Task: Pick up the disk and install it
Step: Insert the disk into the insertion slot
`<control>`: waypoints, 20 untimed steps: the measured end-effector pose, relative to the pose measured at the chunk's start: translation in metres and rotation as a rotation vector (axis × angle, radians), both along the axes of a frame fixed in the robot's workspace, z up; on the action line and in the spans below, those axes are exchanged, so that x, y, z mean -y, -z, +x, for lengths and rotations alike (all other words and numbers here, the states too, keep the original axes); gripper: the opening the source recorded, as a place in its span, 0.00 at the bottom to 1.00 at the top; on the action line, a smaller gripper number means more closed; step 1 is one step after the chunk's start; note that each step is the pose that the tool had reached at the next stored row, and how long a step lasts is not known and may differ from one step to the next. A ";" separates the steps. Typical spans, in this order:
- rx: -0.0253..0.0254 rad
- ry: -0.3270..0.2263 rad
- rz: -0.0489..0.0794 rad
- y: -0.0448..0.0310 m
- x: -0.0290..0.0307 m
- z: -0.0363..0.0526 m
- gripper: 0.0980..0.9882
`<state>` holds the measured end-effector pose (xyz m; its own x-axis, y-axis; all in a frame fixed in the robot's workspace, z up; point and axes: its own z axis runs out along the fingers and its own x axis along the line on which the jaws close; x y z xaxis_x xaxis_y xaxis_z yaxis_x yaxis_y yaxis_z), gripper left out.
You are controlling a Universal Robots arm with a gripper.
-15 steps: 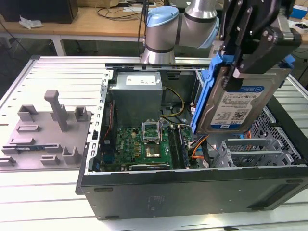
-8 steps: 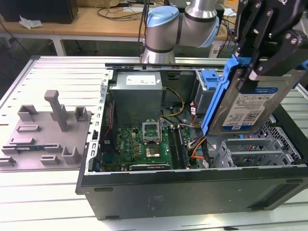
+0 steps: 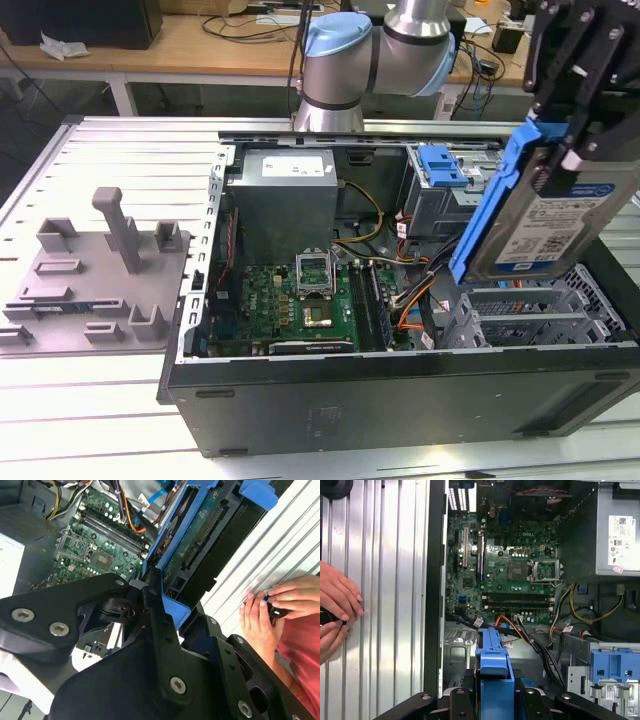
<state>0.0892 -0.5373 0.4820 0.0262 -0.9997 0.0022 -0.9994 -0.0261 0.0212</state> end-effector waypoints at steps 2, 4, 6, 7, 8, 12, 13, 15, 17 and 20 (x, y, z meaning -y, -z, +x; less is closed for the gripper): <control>0.0000 -0.003 0.000 0.0004 0.0004 0.0077 0.30; 0.0000 -0.006 0.000 0.0009 0.0007 0.0168 0.30; 0.0000 -0.007 0.000 0.0016 0.0007 0.0214 0.30; 0.0000 -0.008 -0.001 0.0016 0.0007 0.0218 0.30; 0.0000 -0.008 -0.001 0.0016 0.0007 0.0218 0.30; 0.0000 -0.008 -0.001 0.0016 0.0007 0.0219 0.30; 0.0000 -0.007 -0.001 0.0017 0.0007 0.0220 0.30; 0.0000 -0.006 -0.001 0.0019 0.0007 0.0227 0.30; 0.0000 -0.002 0.000 0.0023 0.0007 0.0236 0.30; 0.0000 0.015 -0.001 0.0028 0.0007 0.0236 0.30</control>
